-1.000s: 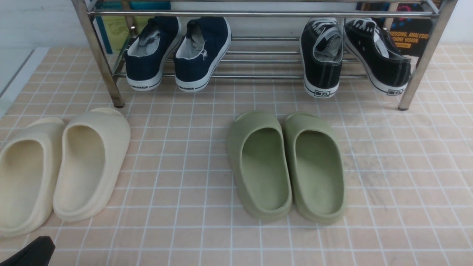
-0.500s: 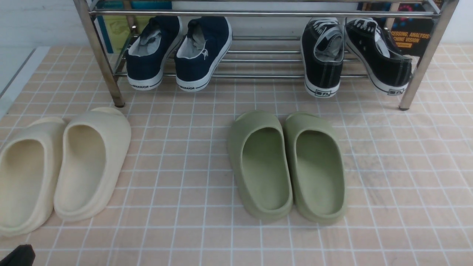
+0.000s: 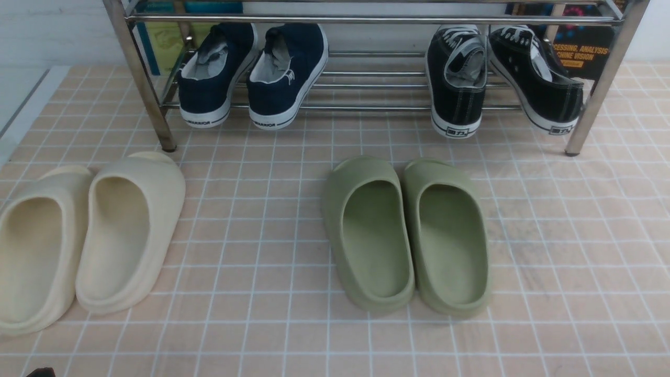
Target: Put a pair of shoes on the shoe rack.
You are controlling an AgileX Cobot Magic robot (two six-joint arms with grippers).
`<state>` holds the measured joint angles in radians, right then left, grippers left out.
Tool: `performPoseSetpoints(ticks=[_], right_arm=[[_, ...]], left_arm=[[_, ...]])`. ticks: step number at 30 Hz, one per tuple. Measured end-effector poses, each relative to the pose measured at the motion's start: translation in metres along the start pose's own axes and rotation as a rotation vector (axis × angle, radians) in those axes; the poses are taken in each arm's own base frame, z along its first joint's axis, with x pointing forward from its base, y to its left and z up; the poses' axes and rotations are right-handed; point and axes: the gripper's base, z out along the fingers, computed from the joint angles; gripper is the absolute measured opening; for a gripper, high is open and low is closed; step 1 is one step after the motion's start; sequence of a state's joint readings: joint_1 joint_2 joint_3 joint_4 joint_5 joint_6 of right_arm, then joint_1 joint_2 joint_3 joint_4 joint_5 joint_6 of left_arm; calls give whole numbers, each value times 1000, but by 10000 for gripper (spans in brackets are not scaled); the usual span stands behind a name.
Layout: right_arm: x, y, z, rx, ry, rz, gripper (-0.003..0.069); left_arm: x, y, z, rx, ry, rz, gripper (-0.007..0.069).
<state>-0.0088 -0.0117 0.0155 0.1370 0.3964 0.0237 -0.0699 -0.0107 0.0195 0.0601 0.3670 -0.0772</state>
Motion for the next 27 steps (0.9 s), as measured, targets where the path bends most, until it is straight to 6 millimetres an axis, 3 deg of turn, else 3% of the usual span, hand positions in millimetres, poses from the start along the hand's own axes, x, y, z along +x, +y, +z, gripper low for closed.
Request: performPoseSetpoints(ticks=[27], right_arm=[[0,0,0,0,0,0,239]], left_arm=[[0,0,0,0,0,1,59]])
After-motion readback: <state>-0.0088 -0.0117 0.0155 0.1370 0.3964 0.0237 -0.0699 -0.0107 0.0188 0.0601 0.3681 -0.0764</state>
